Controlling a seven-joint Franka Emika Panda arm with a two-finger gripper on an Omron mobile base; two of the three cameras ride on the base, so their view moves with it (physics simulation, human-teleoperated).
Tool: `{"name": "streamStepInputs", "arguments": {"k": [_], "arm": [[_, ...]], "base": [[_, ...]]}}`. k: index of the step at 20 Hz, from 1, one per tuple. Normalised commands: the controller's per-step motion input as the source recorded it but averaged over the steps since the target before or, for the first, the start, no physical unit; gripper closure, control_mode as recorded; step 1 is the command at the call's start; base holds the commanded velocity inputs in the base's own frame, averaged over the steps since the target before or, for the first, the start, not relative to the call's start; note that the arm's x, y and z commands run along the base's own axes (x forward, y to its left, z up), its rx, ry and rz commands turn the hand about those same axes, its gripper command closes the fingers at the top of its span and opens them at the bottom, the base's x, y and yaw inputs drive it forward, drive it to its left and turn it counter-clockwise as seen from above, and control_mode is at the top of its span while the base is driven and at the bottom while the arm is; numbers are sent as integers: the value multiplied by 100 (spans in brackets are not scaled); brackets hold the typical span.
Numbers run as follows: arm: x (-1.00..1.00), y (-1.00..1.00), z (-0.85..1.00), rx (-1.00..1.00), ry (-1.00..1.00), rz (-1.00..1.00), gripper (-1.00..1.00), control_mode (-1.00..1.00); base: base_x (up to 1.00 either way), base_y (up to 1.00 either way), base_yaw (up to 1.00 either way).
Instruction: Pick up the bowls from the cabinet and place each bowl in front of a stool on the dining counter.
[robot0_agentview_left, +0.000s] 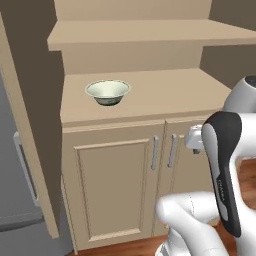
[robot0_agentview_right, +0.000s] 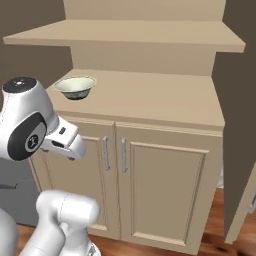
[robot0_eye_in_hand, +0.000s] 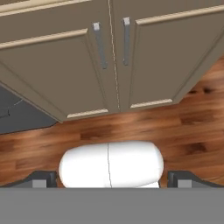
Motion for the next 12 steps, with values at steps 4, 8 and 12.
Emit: {"name": "streamStepInputs", "arguments": {"k": [4,8,12], "arm": [[0,0,0,0,0,0,-100,100],[0,0,0,0,0,0,-100,100],[0,0,0,0,0,0,-100,100]], "base": [[41,26,-3],[30,36,-5],[25,49,-6]]}}
